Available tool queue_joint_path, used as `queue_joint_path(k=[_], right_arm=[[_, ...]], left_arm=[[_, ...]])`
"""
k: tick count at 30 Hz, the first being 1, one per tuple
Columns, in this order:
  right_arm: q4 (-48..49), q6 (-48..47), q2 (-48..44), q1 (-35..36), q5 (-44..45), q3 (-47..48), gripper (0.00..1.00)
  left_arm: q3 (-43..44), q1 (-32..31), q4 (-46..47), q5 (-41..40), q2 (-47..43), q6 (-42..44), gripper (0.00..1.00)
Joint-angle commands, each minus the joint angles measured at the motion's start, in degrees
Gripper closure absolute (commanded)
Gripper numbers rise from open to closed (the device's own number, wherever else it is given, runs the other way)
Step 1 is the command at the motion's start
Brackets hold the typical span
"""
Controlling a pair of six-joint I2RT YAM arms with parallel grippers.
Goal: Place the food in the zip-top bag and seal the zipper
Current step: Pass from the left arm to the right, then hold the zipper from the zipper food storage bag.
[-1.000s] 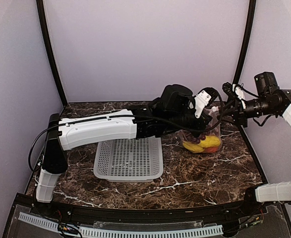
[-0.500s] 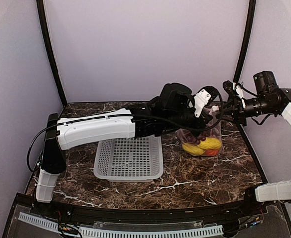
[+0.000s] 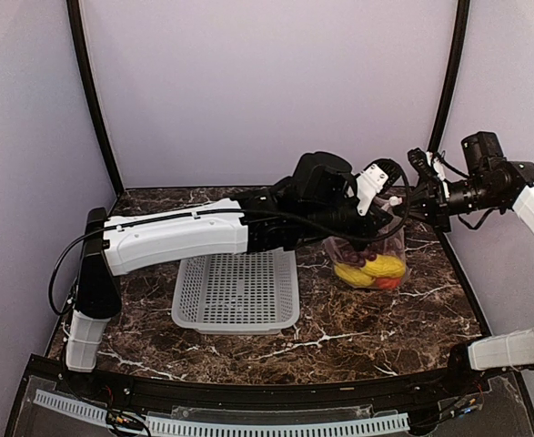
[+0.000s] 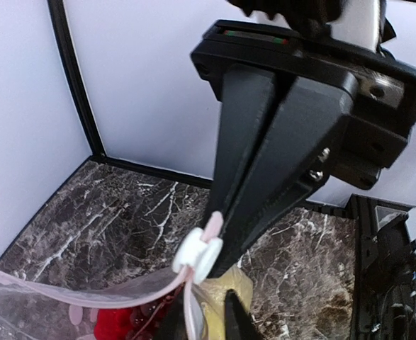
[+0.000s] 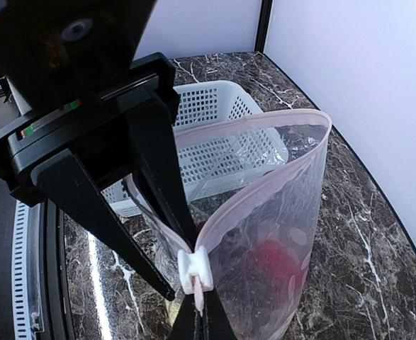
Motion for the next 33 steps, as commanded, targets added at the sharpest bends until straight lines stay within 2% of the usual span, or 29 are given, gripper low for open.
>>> queue_joint_path(k=[1,4,8,10,16,24,33], right_arm=[[-1.63,-2.22,-0.96,0.53,-1.71,-0.1,1.0],[-3.55,-3.95,-1.49,0.59,-1.61,0.11,1.0],[-6.45,-5.82,-2.17,1.31,-2.96,0.85,1.0],[-7.6,-6.37,-2.16,2.08,-3.62,1.38,1.0],[-10.02,-6.31,-2.75,5.07,-2.73,3.15,1.0],[-12.54,-6.27,-3.85,7.22,-1.84,3.5,1.0],[-13.38,-6.22,-3.93,8.32,-1.25,3.76,1.0]], left_arm=[[0.86,0.0,-4.02,-0.81,-6.76,3.4,0.74],[-1.47,0.0,-7.04,-1.05,-10.83,6.37,0.58],[-13.75,0.0,-1.39,1.59,-18.81,10.78,0.39],[-15.99,0.0,1.2,4.1,-20.62,12.96,0.35],[-8.93,0.0,-4.29,8.88,-15.31,11.46,0.42],[-7.54,0.0,-3.79,17.59,-12.33,9.58,0.42],[-4.15,0.0,-4.47,20.7,-8.92,9.55,0.57]])
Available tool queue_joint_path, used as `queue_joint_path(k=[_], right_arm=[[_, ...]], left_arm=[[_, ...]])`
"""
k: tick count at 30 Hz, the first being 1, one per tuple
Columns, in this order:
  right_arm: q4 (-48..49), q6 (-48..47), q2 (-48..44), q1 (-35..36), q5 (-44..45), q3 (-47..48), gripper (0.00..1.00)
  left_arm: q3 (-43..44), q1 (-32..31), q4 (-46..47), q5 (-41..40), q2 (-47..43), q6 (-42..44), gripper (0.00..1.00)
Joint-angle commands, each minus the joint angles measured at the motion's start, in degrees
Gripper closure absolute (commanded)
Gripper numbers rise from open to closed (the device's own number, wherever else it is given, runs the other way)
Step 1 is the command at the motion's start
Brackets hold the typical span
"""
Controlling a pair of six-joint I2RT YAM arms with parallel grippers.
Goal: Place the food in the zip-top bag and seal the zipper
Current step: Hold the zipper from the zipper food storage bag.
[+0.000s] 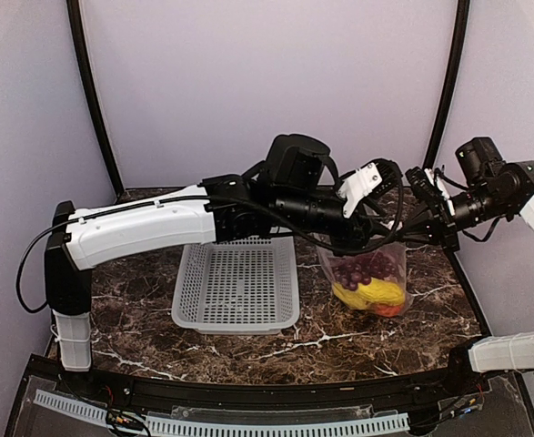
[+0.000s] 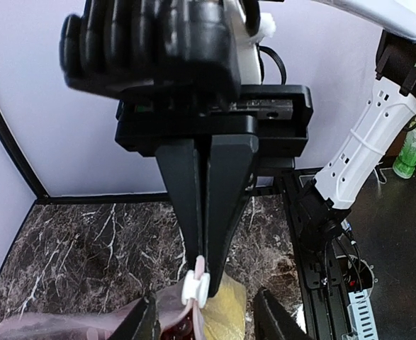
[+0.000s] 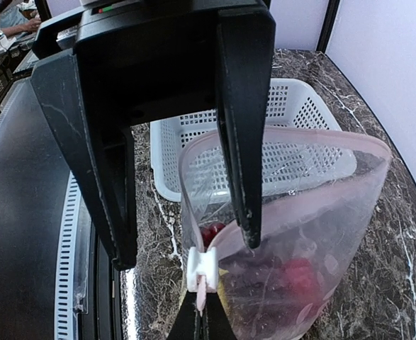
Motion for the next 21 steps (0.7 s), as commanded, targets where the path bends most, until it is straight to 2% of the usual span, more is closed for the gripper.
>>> queue_joint_path(k=[1,6,16,21], right_arm=[[-0.23,-0.52,-0.85,0.83,-1.08,2.04,1.0],[-1.33,-0.93,-1.3,1.1,-1.26,2.39,1.0],[-1.69,-0.79,-1.87,1.21,-0.91,2.67,1.0],[-1.66,-0.66,-2.44,1.3,-1.14,2.85,1.0]], left_arm=[[2.34,-0.13,-0.46,3.18,0.3,-0.33,0.59],[3.46,-0.13,-1.92,4.25,1.06,1.11,0.61],[5.76,-0.13,-4.38,4.66,2.76,1.36,0.83],[5.82,-0.13,-5.01,3.18,2.84,1.79,0.87]])
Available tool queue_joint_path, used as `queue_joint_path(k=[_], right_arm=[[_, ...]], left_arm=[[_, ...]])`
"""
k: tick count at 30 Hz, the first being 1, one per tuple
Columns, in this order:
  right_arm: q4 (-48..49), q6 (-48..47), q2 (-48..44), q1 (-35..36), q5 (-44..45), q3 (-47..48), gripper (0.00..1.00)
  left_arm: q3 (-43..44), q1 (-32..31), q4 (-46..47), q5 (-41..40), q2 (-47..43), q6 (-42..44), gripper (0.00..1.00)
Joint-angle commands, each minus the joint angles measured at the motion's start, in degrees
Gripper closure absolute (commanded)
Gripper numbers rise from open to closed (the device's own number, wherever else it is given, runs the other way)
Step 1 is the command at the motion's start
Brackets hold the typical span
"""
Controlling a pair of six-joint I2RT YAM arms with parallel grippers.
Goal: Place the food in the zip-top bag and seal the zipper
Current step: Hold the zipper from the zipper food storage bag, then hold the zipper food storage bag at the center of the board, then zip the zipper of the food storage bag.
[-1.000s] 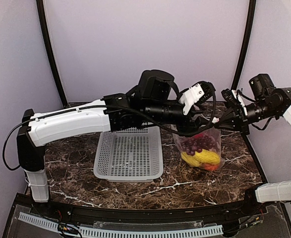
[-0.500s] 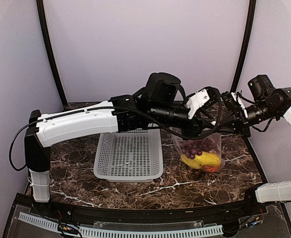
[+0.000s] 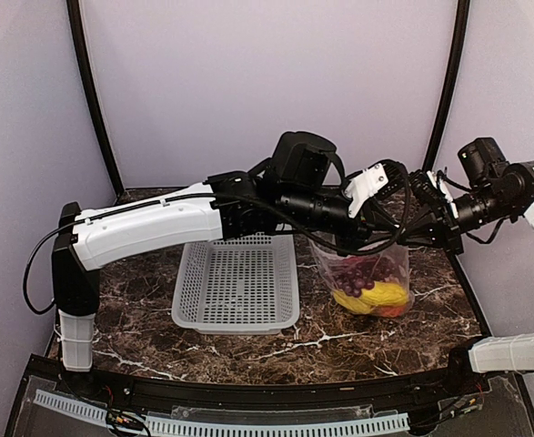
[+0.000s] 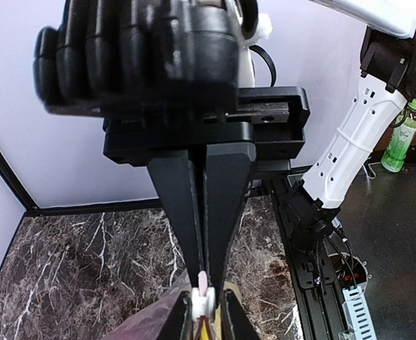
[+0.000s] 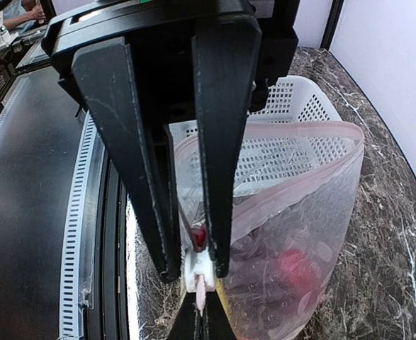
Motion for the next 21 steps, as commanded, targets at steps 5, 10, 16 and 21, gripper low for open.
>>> queue_joint_path(k=[5,10,16,21], right_arm=[[0.8,0.06,-1.86,0.58,-2.49,1.97,1.0],[0.94,-0.33,-2.12,0.57,-2.34,1.78,1.0],[2.03,-1.91,-2.32,-0.71,-0.6,2.97,1.0],[0.45,-6.21,-0.08,-7.46,-1.64,5.66,1.0]], left_arm=[[1.23,-0.16,-2.7,-2.02,0.61,0.52,0.92],[1.26,-0.09,-3.07,-3.63,0.85,0.56,0.99],[1.97,0.18,-5.89,-5.23,0.6,0.55,0.99],[-0.77,2.41,-7.36,-6.81,-1.38,-1.34,0.99]])
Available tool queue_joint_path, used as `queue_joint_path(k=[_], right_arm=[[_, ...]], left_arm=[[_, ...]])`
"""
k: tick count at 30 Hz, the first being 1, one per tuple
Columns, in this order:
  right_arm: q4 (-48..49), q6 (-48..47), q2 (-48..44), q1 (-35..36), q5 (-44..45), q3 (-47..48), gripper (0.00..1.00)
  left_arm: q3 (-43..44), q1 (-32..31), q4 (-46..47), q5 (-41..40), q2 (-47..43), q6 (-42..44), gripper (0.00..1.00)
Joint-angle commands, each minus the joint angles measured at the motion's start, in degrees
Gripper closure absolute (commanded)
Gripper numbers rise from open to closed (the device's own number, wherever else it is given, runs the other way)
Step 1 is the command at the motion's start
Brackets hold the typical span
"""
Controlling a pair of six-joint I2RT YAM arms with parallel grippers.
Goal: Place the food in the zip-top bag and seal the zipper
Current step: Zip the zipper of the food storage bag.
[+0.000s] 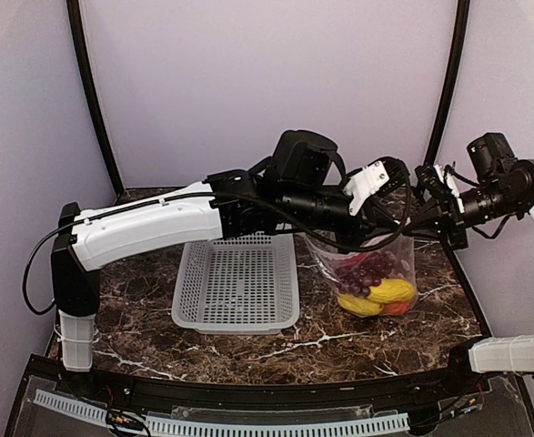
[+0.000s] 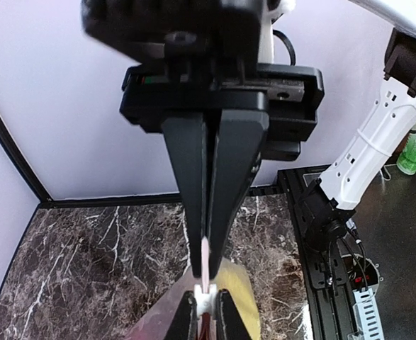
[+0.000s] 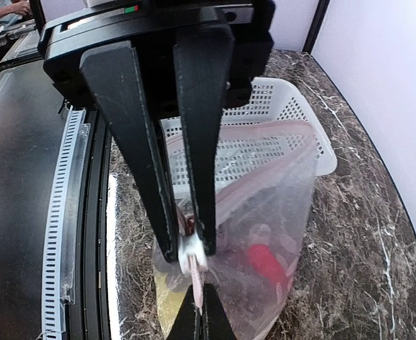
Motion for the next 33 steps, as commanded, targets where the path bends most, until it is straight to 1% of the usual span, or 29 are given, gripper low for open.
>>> queue_joint_path(k=[1,6,12,15,23,28,33], right_arm=[[-0.16,-4.94,1.45,-6.64,-3.74,4.95,1.0],[-2.79,-9.76,5.03,-15.0,-7.89,7.76,1.0],[-2.05,-13.49,8.19,-23.87,-10.1,8.23,1.0],[-1.07,-14.41,10.34,-27.11,-10.8,7.74,1.0],[-0.47,-16.92,13.09,-32.18,-12.02,6.83,1.0],[-0.04,-17.29,13.41,-32.84,-11.9,6.21,1.0],[0.3,-17.26,13.84,-33.11,-11.89,6.0,1.0]], left_arm=[[-3.29,3.13,-5.85,-2.53,-2.5,-1.88,0.99],[-9.94,4.64,-2.75,-3.33,-6.39,-2.79,0.99],[-17.15,5.13,-1.54,-4.35,-9.69,-2.55,0.99],[-19.84,5.26,-1.23,-4.97,-11.09,-2.08,0.99],[-27.64,5.64,-0.54,-7.77,-14.37,-2.23,0.99],[-30.98,5.97,-0.28,-8.87,-16.09,-2.36,0.99],[-32.11,6.52,0.0,-9.47,-16.88,-2.49,0.99]])
